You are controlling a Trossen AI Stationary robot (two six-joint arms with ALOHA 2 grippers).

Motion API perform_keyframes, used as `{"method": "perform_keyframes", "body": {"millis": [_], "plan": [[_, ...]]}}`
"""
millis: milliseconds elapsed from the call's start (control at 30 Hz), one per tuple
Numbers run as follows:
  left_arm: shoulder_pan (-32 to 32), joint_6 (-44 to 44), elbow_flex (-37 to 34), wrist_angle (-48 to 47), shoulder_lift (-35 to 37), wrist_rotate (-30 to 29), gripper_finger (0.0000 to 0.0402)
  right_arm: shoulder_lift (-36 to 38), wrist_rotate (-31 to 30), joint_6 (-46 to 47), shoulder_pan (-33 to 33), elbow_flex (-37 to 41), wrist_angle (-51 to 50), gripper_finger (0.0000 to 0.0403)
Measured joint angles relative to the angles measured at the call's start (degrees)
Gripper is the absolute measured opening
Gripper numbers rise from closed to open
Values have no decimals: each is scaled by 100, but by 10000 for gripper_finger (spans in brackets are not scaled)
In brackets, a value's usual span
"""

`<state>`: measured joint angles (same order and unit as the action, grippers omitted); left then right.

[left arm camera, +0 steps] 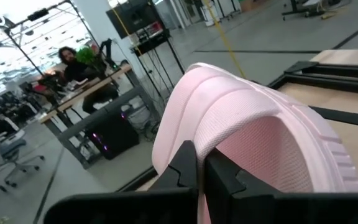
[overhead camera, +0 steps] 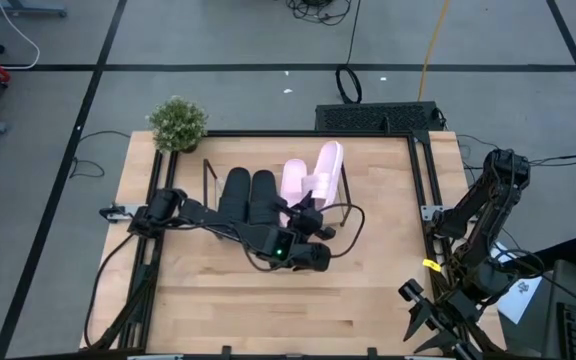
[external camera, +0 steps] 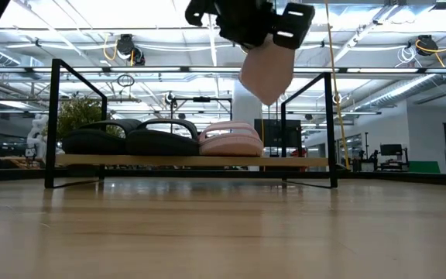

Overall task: Pick and place slides into the shelf
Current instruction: Put the pink pair of slide on the shelf

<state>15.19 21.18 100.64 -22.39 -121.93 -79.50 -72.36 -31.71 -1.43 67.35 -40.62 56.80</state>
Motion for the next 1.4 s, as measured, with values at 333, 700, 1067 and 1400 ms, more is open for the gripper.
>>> {"method": "perform_keyframes", "body": {"millis": [333, 700, 1067, 1400], "plan": [[-132, -450, 7, 5, 50, -418, 0, 0, 15, 100, 4, 0, -19, 107], [-160, -947, 7, -109, 60, -537, 0, 2, 18, 442, 4, 0, -207, 107], [-106, -2702, 7, -4, 70, -571, 0, 2, 0, 506, -17, 0, -132, 107], [-42, -3049, 7, 2, 70, -588, 6, 2, -298, 528, -17, 0, -136, 107]]}}
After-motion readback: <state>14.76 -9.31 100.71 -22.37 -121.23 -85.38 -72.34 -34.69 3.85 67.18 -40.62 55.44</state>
